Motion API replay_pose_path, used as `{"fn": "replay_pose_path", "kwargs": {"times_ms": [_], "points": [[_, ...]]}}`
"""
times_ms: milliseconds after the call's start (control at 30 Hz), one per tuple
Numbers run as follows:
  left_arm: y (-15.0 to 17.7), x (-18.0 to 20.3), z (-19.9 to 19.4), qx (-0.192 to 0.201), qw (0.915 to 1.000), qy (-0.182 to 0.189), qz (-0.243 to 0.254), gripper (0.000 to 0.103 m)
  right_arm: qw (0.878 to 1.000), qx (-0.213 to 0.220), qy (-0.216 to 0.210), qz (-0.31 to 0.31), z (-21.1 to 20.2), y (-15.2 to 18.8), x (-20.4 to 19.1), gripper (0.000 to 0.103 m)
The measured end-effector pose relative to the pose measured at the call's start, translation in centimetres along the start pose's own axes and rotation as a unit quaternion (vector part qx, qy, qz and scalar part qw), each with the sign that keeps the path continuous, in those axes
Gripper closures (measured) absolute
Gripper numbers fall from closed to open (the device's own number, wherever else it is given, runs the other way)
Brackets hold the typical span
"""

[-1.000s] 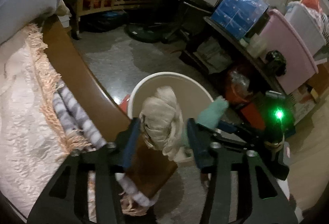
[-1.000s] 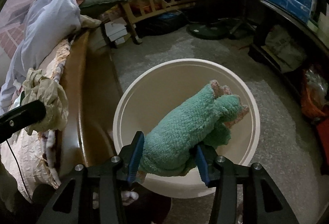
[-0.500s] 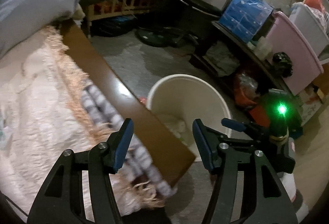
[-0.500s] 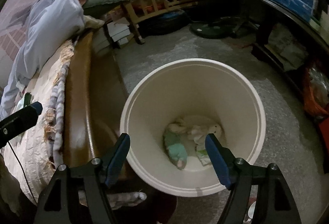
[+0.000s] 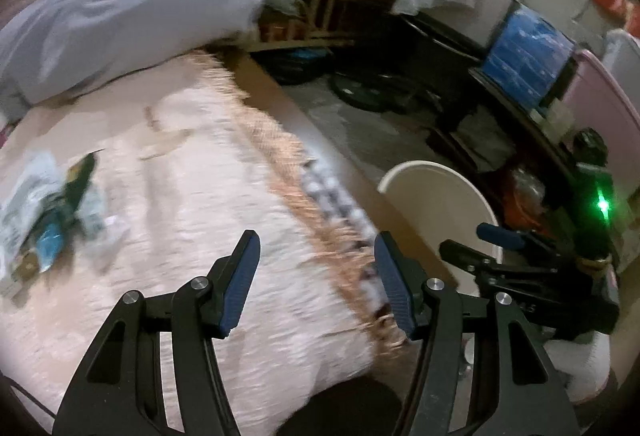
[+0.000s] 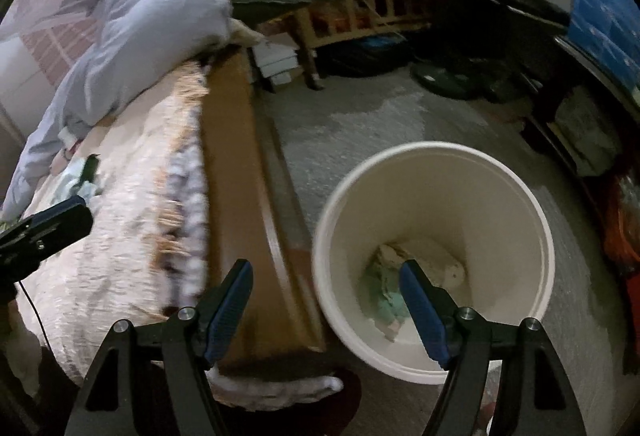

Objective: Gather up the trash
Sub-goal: 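Open both tools to drop the cloth and plush toy into the bucket, then move both tools back over the snack wrappers on the bed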

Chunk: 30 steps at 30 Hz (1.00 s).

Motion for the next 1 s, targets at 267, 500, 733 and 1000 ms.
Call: {"fn": "replay_pose_path", "kwargs": {"times_ms": [267, 500, 733, 1000], "points": [[1.2, -5.2, -2.4, 0.008, 0.9981, -0.047, -0.039, 0.045, 0.997, 0.002, -0.033, -0.063, 0.5, -1.1, -7.3, 0.030], [3.0, -9.7, -4.4, 0.008, 0.9943, -0.079, -0.072, 0.045, 0.991, -0.007, -0.064, -0.115, 1.7, -1.0, -13.6, 0.030], [4.8, -14.4, -6.0, 0.003, 0.9880, -0.109, -0.109, 0.045, 0.983, -0.023, -0.095, -0.156, 3.5, -0.2, -19.5, 0.030], [7.1, -20.9, -7.6, -0.008, 0.9769, -0.143, -0.158, 0.045, 0.974, -0.036, -0.126, -0.187, 6.4, -0.3, -25.2, 0.030]]}}
Point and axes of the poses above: each gripper's, at about its wrist camera, not at the fingertips, and z roughly the way its jaws point, x to its right, y to its underside, the point moved 4 cm from there along z, roughly the way its jaws point, and after that the axes turned 4 degrees about z, right-handed, at the moved point
